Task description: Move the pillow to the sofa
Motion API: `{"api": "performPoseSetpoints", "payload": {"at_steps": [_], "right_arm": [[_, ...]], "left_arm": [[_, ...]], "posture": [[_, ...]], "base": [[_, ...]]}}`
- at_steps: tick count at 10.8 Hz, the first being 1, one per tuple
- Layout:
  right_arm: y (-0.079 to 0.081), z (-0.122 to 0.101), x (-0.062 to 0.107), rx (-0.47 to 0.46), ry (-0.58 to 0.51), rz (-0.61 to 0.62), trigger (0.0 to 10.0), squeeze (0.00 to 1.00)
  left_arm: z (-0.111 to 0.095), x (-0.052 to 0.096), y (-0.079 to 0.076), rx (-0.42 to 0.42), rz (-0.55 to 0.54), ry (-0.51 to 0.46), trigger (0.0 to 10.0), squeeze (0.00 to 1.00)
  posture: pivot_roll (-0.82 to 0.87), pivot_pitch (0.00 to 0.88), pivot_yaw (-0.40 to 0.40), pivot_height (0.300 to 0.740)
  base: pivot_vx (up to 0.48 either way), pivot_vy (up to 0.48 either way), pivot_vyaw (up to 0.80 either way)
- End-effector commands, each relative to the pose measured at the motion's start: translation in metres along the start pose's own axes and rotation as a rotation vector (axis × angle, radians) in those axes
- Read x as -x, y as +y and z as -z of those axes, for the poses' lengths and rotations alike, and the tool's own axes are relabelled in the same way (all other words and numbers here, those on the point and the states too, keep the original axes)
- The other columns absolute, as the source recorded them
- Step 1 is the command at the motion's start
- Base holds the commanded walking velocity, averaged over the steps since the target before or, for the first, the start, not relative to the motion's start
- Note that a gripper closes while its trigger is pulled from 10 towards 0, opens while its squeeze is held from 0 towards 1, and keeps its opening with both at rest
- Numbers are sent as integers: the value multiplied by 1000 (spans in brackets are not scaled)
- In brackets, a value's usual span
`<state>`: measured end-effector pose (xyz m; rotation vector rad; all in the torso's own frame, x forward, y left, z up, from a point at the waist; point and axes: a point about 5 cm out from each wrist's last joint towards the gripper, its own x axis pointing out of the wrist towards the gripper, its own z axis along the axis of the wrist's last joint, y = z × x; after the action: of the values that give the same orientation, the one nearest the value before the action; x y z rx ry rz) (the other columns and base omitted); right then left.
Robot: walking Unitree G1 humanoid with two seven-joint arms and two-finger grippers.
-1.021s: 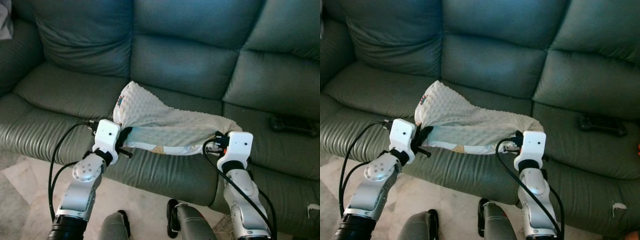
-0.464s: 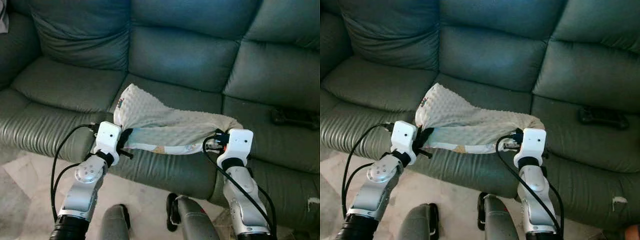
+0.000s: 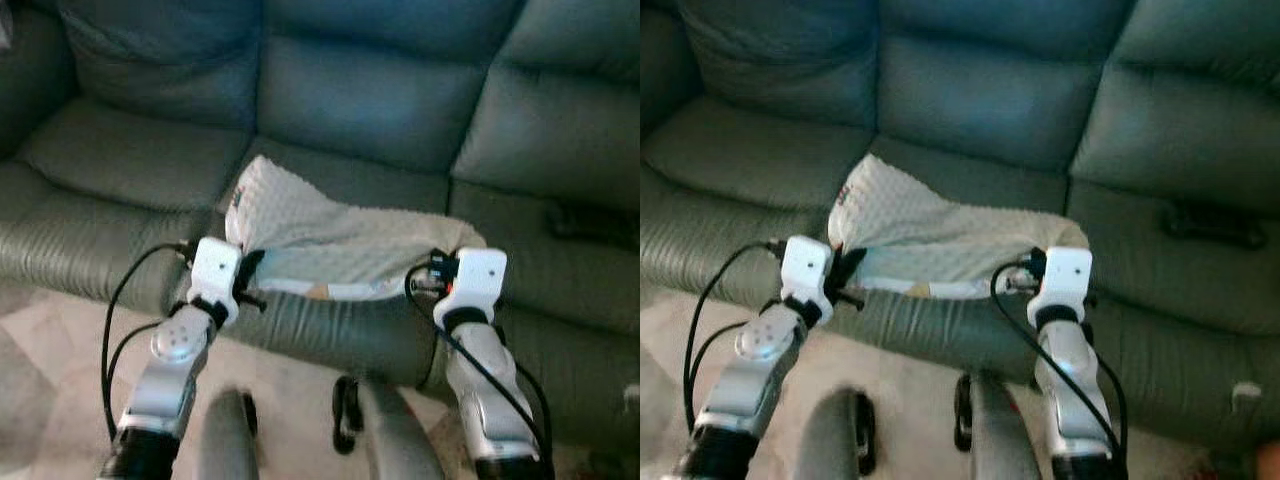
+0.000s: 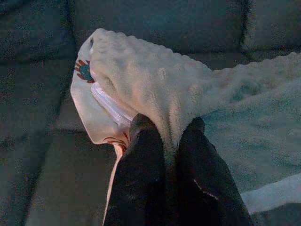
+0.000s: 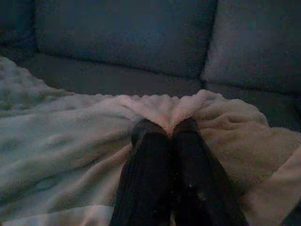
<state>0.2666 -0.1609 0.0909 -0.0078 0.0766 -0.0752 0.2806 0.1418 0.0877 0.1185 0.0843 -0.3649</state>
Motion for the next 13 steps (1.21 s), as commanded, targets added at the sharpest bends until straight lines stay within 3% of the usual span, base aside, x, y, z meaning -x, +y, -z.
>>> {"api": "performPoseSetpoints", "payload": {"at_steps": [1, 13], "right_arm": [[-3, 6, 2, -3, 20, 10, 10000, 0], [-5, 4, -8, 33, -11, 33, 10000, 0]], "left_arm": [[2, 1, -1, -1, -5, 2, 10000, 0], [-5, -6, -2, -2, 13, -53, 10000, 0]], "posture": [[-57, 256, -16, 626], [-46, 228, -16, 626]], "base": [[0, 0, 0], [21, 0, 0]]}}
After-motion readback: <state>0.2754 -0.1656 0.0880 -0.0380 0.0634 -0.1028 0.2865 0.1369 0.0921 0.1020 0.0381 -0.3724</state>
